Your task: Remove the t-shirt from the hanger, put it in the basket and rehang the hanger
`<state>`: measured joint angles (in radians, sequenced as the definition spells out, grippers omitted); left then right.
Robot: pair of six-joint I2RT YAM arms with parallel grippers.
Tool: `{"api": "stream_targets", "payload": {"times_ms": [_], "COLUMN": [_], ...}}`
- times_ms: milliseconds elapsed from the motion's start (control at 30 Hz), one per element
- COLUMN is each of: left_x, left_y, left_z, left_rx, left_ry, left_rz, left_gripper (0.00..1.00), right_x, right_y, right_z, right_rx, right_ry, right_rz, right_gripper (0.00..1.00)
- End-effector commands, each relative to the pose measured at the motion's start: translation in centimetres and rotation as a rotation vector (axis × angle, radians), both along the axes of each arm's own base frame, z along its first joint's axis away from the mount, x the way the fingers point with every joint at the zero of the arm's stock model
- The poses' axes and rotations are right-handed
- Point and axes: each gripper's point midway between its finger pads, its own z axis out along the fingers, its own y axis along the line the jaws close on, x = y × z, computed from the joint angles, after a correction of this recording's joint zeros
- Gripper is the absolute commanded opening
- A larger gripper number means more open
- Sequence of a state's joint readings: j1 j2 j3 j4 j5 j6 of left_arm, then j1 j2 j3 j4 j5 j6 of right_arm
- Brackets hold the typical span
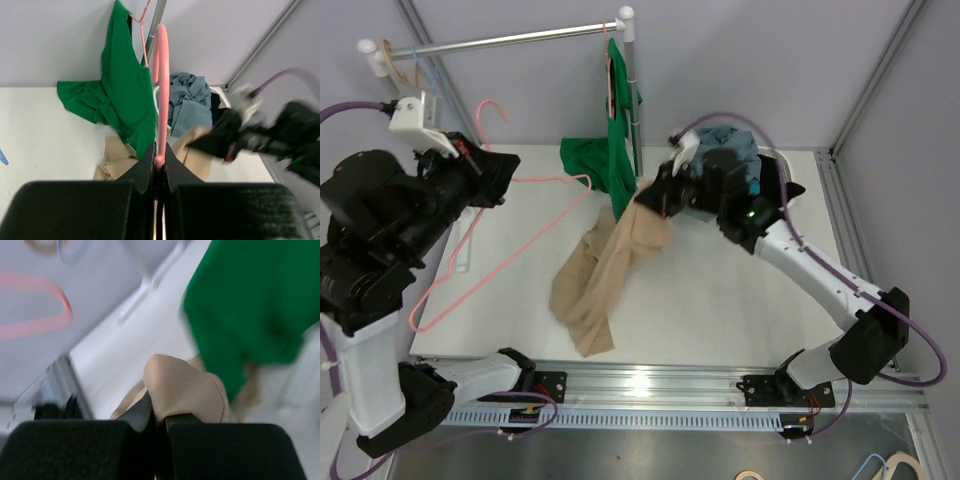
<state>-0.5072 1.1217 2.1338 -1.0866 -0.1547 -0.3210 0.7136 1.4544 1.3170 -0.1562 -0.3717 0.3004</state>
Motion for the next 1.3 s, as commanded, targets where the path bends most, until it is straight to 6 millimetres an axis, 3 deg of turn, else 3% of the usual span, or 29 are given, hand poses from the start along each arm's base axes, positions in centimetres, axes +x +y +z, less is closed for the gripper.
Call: {"api": "stream_targets", "payload": {"times_ms": [0, 67, 100, 167, 233, 267, 333, 367, 467, 500, 533, 600, 700, 733, 833, 867, 900, 933, 967, 1033, 1067, 1100, 1200, 1267], "left_x": [1.1, 1.4, 1.8, 2.6, 4.0, 4.6, 6.2, 6.6, 8.4, 8.7, 9.2, 10.7, 12.6, 13.3, 15.4, 15.8, 17.0, 17.1, 17.6, 18.6, 18.6, 18.9, 20.0, 20.4], "left_y": [0.0, 0.0, 0.0, 0.3, 0.4, 0.3, -0.1, -0.4, -0.7, -0.2, -0.1, 0.5, 1.6, 2.0, 2.4, 2.1, 2.1, 2.1, 2.1, 2.3, 2.4, 2.5, 2.9, 3.2], "left_z": [0.9, 1.1, 1.1, 1.4, 1.5, 1.4, 1.4, 1.5, 1.5, 2.1, 1.9, 1.6, 1.4, 1.2, 1.1, 1.2, 0.7, 1.8, 1.9, 2.4, 3.2, 3.3, 3.1, 3.3], "left_rx": [0.002, -0.003, -0.003, -0.005, -0.015, -0.021, -0.045, -0.052, -0.067, -0.069, -0.068, -0.065, -0.064, -0.063, -0.104, -0.112, -0.105, -0.105, -0.099, -0.088, -0.083, -0.08, -0.074, -0.064], "left_ry": [-0.026, -0.029, -0.029, -0.038, -0.034, -0.029, -0.031, -0.036, -0.032, -0.046, -0.036, -0.023, -0.024, -0.022, -0.014, -0.014, -0.002, -0.038, -0.045, -0.074, -0.099, -0.102, -0.118, -0.151], "left_rz": [0.02, 0.025, 0.033, 0.06, 0.085, 0.089, 0.075, 0.061, 0.042, 0.058, 0.064, 0.092, 0.138, 0.154, 0.139, 0.11, 0.112, 0.112, 0.113, 0.122, 0.124, 0.131, 0.162, 0.175], "left_gripper": [0.0, 0.01, 0.01, 0.01, 0.01, 0.01, 0.01, 0.01, 0.01, 0.01, 0.01, 0.01, 0.01, 0.01, 0.01, 0.01, 0.01, 0.01, 0.01, 0.01, 0.01, 0.01, 0.01, 0.01], "right_x": [3.8, 4.1, 5.3, 6.8, 9.4, 12.5, 14.4, 17.1, 19.6, 22.9, 23.1, 24.9, 28.3, 30.4, 32.5, 32.7, 32.4, 31.9, 30.7, 29.0, 27.6, 26.9, 24.9, 24.6], "right_y": [-5.9, -7.5, -9.3, -10.8, -13.0, -13.6, -15.9, -16.0, -17.5, -17.3, -18.5, -19.0, -19.0, -19.3, -20.4, -20.9, -21.7, -22.2, -23.3, -24.3, -24.5, -24.6, -24.4, -24.2], "right_z": [15.3, 20.9, 22.6, 26.7, 28.9, 28.4, 31.8, 30.5, 31.8, 29.4, 31.5, 31.3, 29.2, 26.6, 21.8, 18.1, 16.9, 15.4, 11.7, 10.1, 8.0, 7.1, 4.3, 2.2], "right_rx": [0.177, 0.279, 0.295, 0.356, 0.375, 0.373, 0.436, 0.435, 0.515, 0.49, 0.523, 0.547, 0.49, 0.426, 0.317, 0.247, 0.234, 0.218, 0.166, 0.17, 0.135, 0.117, 0.033, -0.007], "right_ry": [-0.374, -0.54, -0.596, -0.712, -0.773, -0.758, -0.846, -0.83, -0.9, -0.853, -0.881, -0.882, -0.874, -0.814, -0.733, -0.674, -0.664, -0.644, -0.585, -0.57, -0.529, -0.507, -0.419, -0.357], "right_rz": [-0.17, -0.18, -0.225, -0.27, -0.35, -0.43, -0.569, -0.621, -0.722, -0.759, -0.8, -0.839, -0.885, -0.929, -1.008, -1.028, -1.054, -1.073, -1.105, -1.12, -1.109, -1.101, -1.052, -1.036], "right_gripper": [0.0, 0.0, 0.0, 0.0, 0.0, 0.0, 0.0, 0.0, 0.0, 0.0, 0.0, 0.0, 0.0, 0.0, 0.0, 0.0, 0.0, 0.0, 0.0, 0.0, 0.0, 0.0, 0.0, 0.0]}}
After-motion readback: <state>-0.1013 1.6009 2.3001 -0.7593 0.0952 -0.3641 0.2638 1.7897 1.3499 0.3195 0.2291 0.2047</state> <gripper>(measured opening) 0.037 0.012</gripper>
